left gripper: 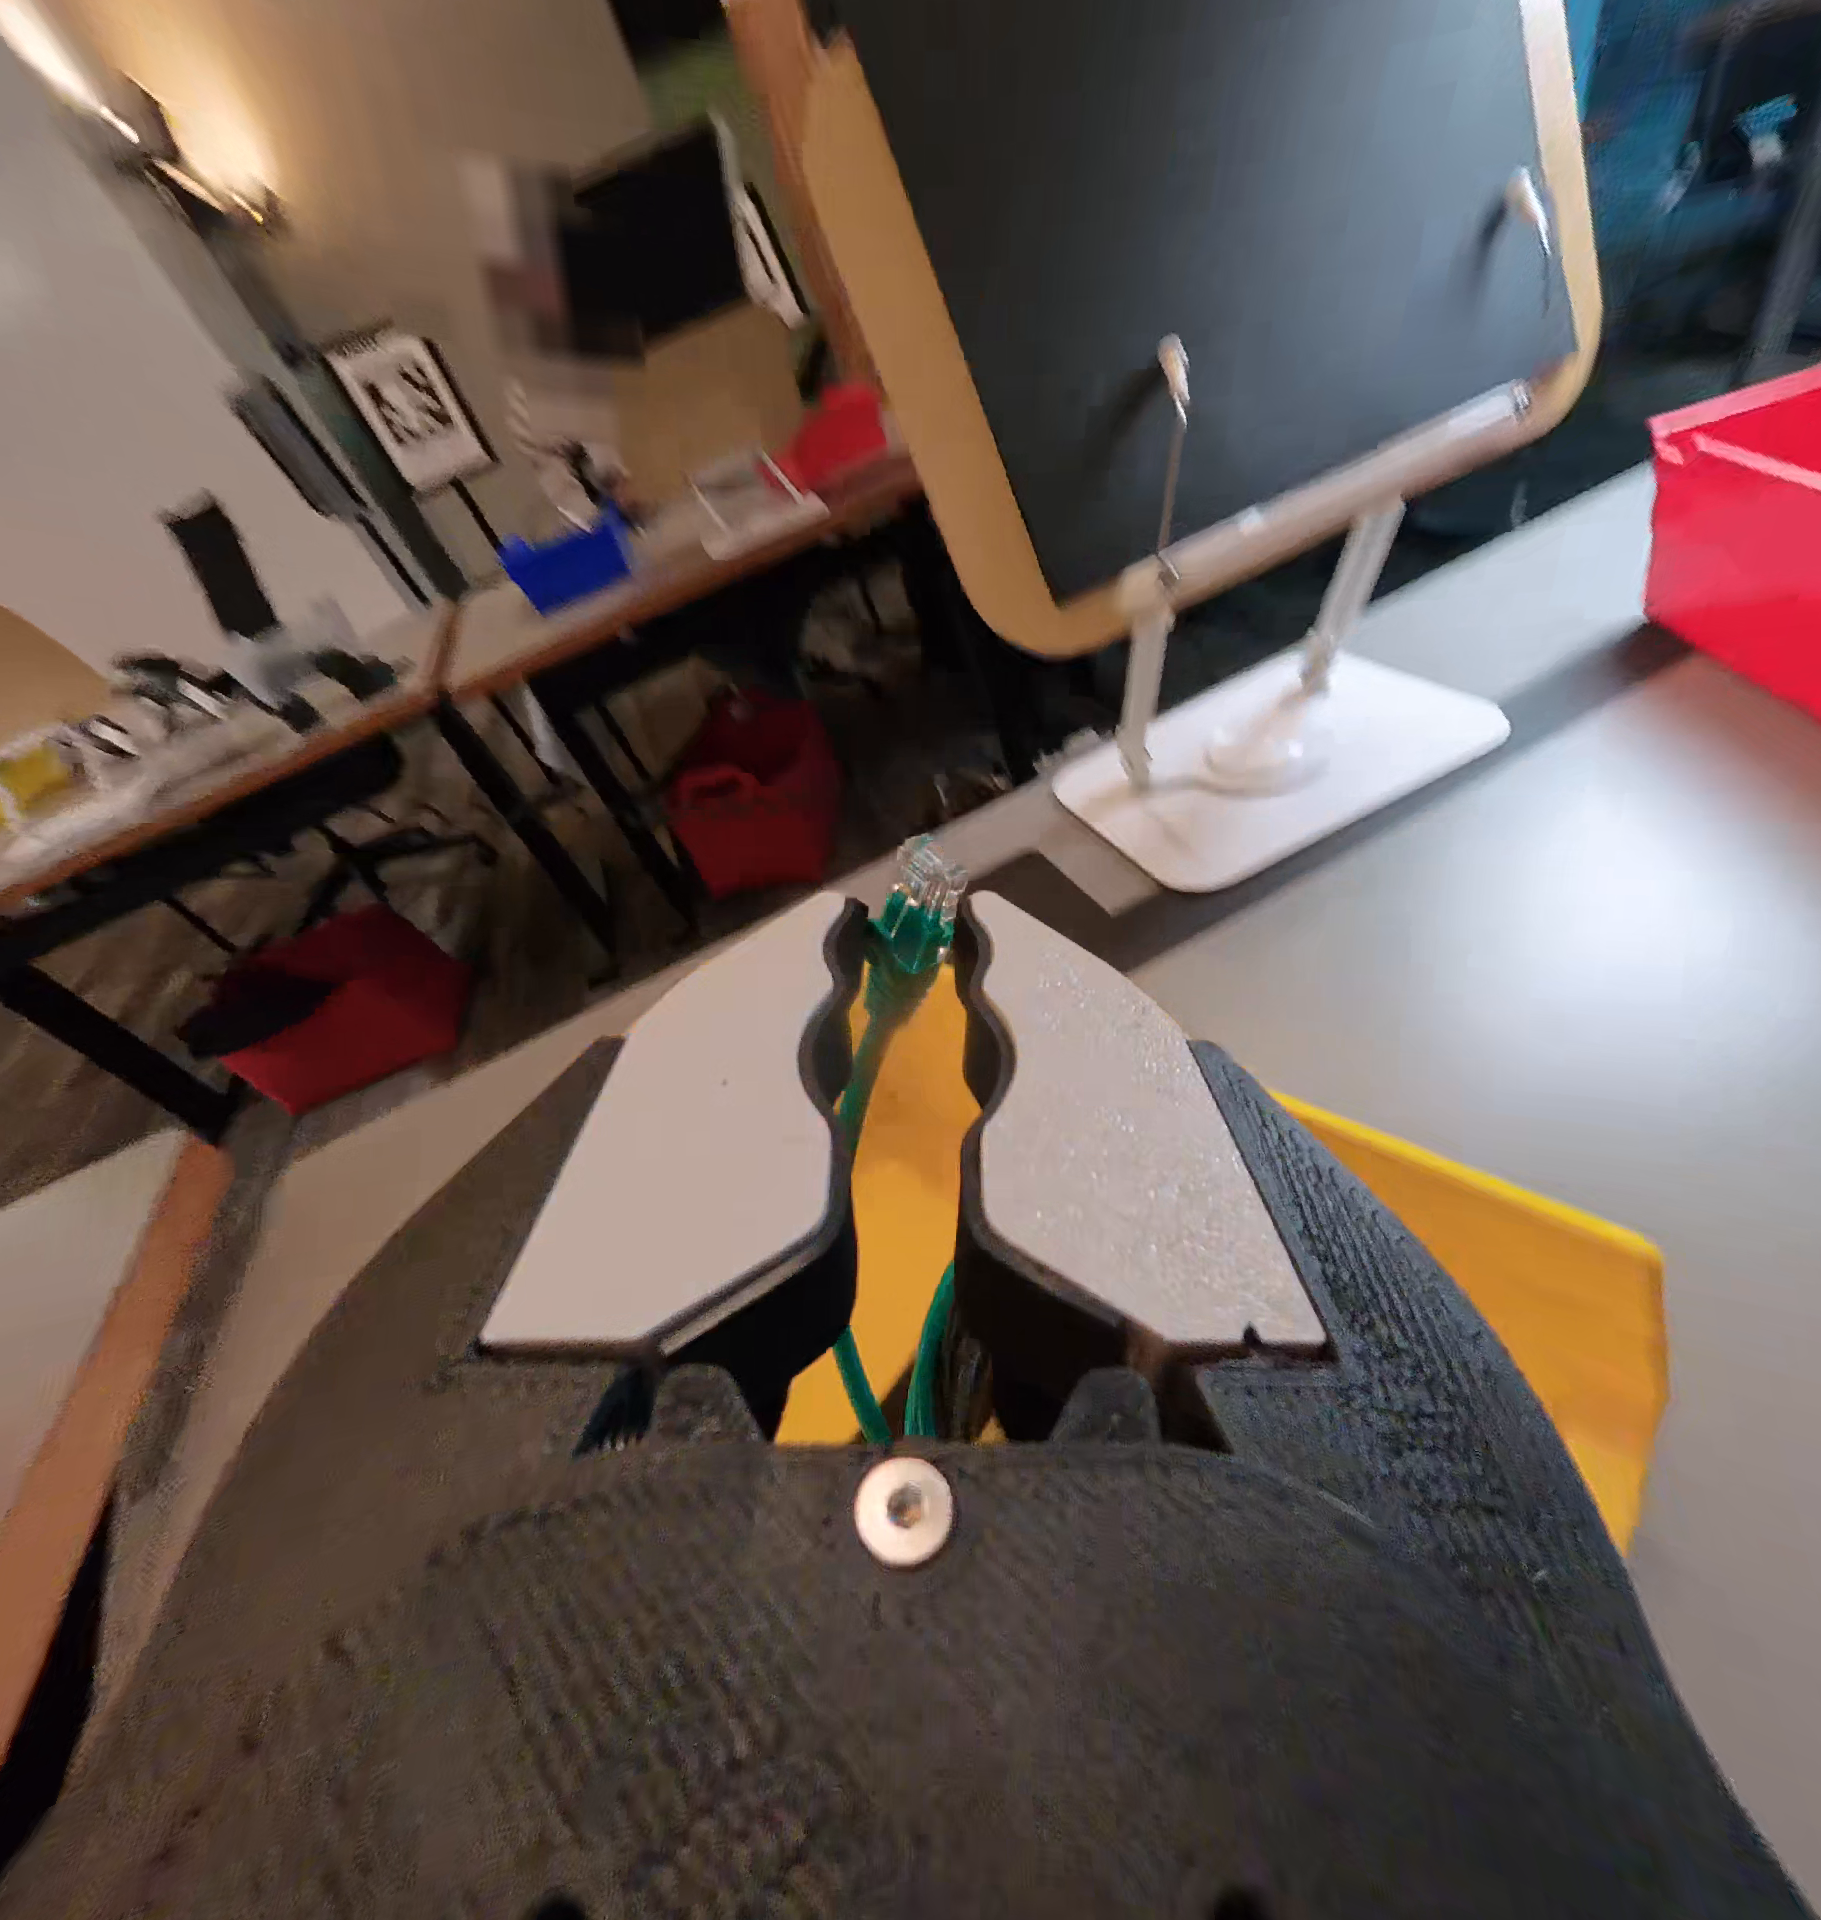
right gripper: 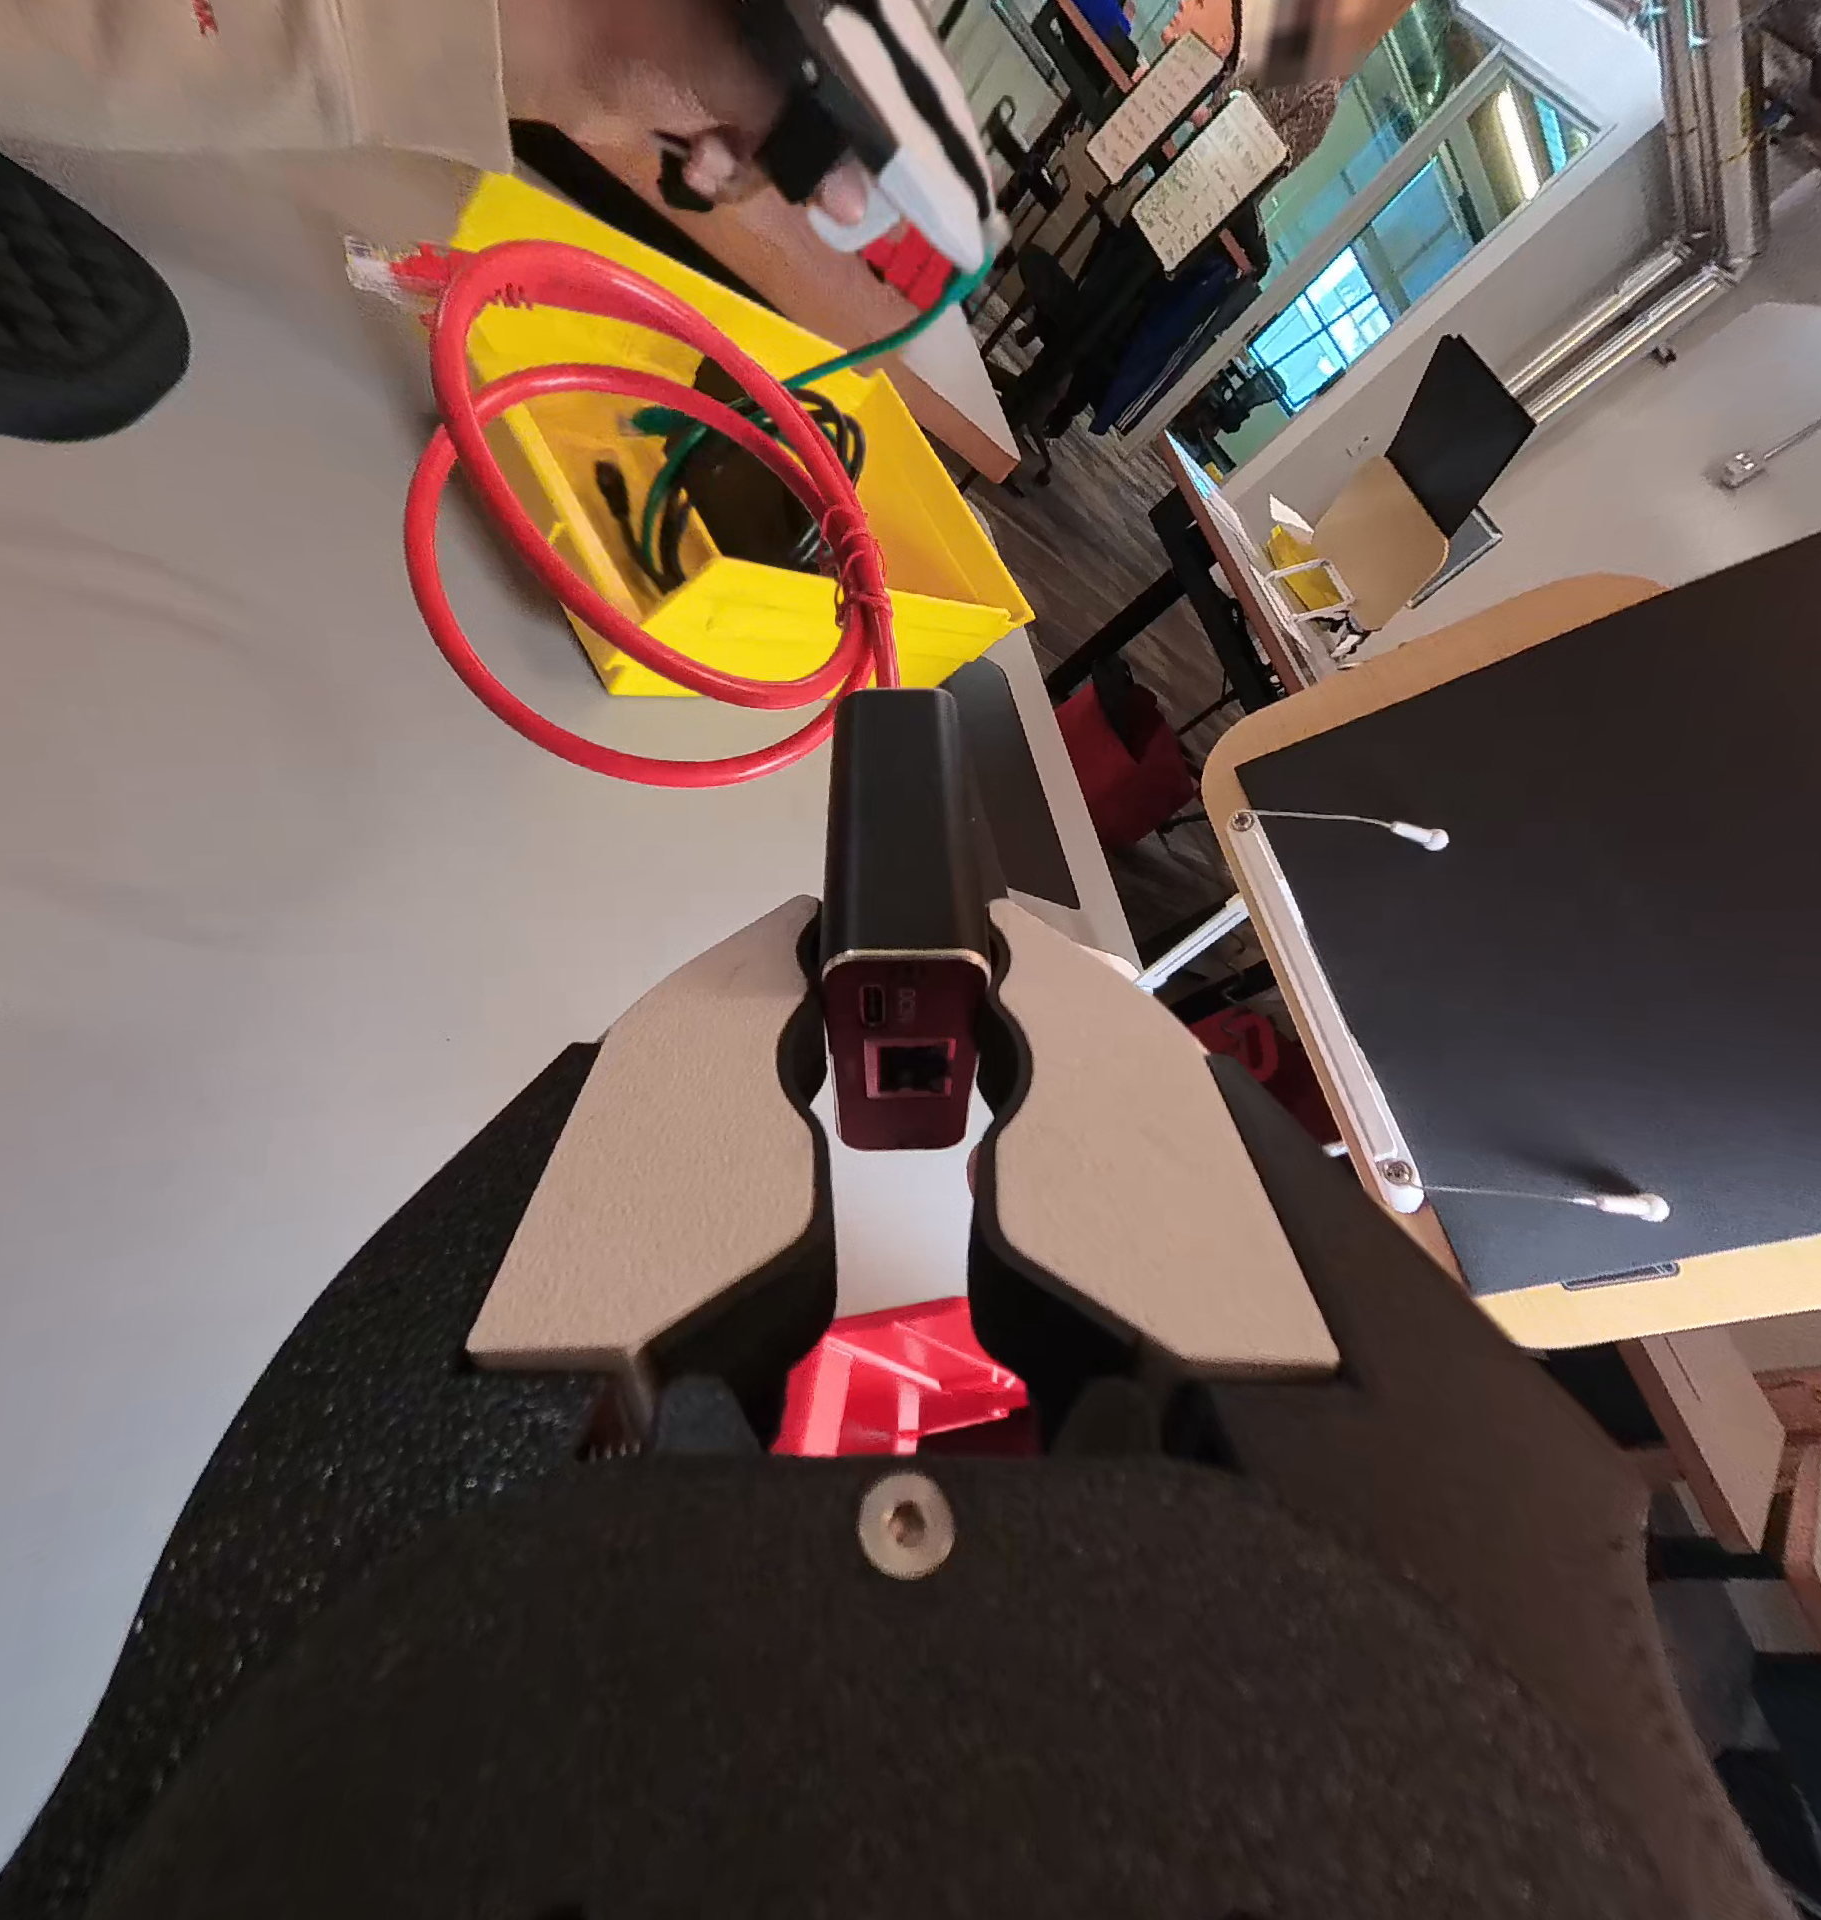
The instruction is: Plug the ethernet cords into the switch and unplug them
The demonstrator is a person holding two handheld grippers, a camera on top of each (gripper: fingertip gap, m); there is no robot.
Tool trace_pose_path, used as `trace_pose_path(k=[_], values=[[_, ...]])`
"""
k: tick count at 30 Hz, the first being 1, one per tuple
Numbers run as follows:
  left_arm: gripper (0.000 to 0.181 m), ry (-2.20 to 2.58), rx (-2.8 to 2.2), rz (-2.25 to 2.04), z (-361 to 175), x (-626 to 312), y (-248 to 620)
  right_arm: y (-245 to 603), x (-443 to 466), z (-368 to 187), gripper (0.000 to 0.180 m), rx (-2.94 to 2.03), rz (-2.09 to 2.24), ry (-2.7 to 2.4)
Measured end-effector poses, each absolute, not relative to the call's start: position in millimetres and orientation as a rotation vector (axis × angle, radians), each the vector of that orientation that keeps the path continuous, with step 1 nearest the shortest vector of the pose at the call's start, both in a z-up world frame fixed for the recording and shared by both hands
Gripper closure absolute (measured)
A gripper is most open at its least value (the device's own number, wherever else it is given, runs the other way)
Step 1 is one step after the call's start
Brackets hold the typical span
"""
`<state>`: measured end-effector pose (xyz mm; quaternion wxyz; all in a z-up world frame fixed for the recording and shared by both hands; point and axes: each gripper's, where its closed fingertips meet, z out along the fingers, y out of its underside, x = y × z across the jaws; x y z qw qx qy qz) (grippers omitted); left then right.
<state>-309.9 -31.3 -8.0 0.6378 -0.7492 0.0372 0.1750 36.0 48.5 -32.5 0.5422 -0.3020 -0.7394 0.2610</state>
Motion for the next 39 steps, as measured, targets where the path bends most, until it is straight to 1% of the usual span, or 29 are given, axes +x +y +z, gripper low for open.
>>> trace_pose_path(k=[6, 12, 16, 21, 23, 35, 39], values=[[0.164, 0.051, -1.417, 0.688, 46.6, -314.0, -60.5, 44.7, 36.9, -28.5, 0.155, -0.705, 0.628, -1.750], [0.165, 0.142, -1.291, 0.802, 77.4, -285.7, -73.9, 46.1, 38.3, -26.1, 0.155, -0.709, 0.642, -1.738], [0.165, 0.229, -1.324, 0.857, 70.6, -278.3, -67.1, 45.5, 37.2, -28.0, 0.155, -0.710, 0.638, -1.744], [0.165, 0.314, -1.544, 0.878, 21.6, -295.1, -43.0, 44.0, 36.1, -30.2, 0.155, -0.709, 0.635, -1.753], [0.165, 0.315, -1.578, 0.874, 13.8, -298.1, -39.4, 44.4, 36.4, -30.0, 0.155, -0.710, 0.636, -1.752], [0.168, 0.203, -1.532, 0.892, 35.5, -311.4, -57.8, 45.4, 37.0, -29.0, 0.155, -0.713, 0.640, -1.745], [0.168, 0.184, -1.488, 0.911, 50.1, -307.4, -65.6, 46.5, 38.0, -27.5, 0.155, -0.716, 0.649, -1.738]])
